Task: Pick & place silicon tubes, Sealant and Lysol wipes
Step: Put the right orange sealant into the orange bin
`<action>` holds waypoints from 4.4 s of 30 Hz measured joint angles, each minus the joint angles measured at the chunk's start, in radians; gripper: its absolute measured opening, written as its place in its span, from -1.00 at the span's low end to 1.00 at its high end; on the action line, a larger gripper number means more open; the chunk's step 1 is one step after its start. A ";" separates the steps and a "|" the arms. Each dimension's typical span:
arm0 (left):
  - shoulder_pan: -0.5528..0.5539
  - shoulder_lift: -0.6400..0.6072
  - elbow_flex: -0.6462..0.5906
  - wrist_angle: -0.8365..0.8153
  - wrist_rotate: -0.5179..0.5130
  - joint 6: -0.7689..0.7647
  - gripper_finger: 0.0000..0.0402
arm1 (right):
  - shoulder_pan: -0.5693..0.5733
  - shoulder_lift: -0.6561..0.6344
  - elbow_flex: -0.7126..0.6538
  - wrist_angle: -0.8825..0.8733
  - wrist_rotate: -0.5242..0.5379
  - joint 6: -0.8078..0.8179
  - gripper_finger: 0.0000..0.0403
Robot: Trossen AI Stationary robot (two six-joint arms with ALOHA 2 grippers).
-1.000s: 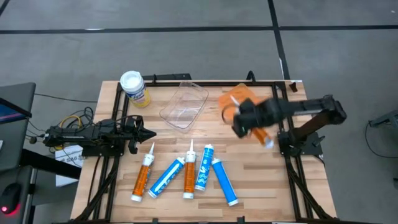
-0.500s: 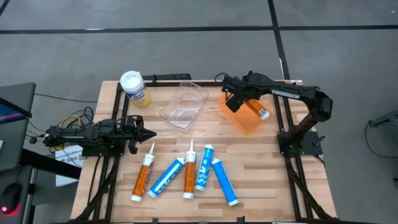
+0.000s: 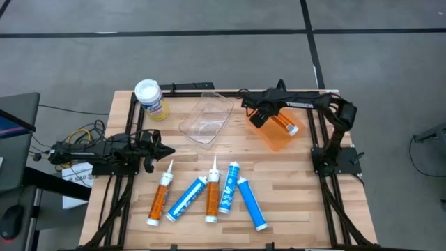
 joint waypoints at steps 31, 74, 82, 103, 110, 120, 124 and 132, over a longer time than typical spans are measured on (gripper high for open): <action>0.000 0.000 0.000 0.000 0.011 0.000 -1.00 | -0.007 0.085 -0.034 -0.043 0.104 0.132 0.16; 0.000 0.000 0.000 0.016 0.007 -0.187 -1.00 | 0.564 -0.173 0.148 0.233 -0.397 0.436 0.45; 0.000 0.000 0.000 0.020 0.007 -0.259 -1.00 | 0.649 -0.055 0.148 0.396 -0.454 0.613 0.45; -0.027 0.191 0.281 0.138 0.326 -0.137 -1.00 | 0.721 -0.124 0.148 0.238 -0.177 0.475 0.45; -0.088 0.661 0.542 0.080 0.327 -0.062 -1.00 | 0.767 -0.240 0.148 0.090 -0.057 0.506 0.45; -0.092 1.195 0.833 0.039 0.321 -0.175 -1.00 | 0.848 -0.438 0.146 -0.153 0.090 0.505 0.45; -0.092 1.342 0.889 0.066 0.291 -0.183 -1.00 | 0.895 -0.529 0.083 -0.157 0.113 0.499 0.45; -0.092 1.499 0.945 0.062 0.209 -0.428 -1.00 | 1.029 -0.735 -0.165 -0.112 0.163 0.617 0.45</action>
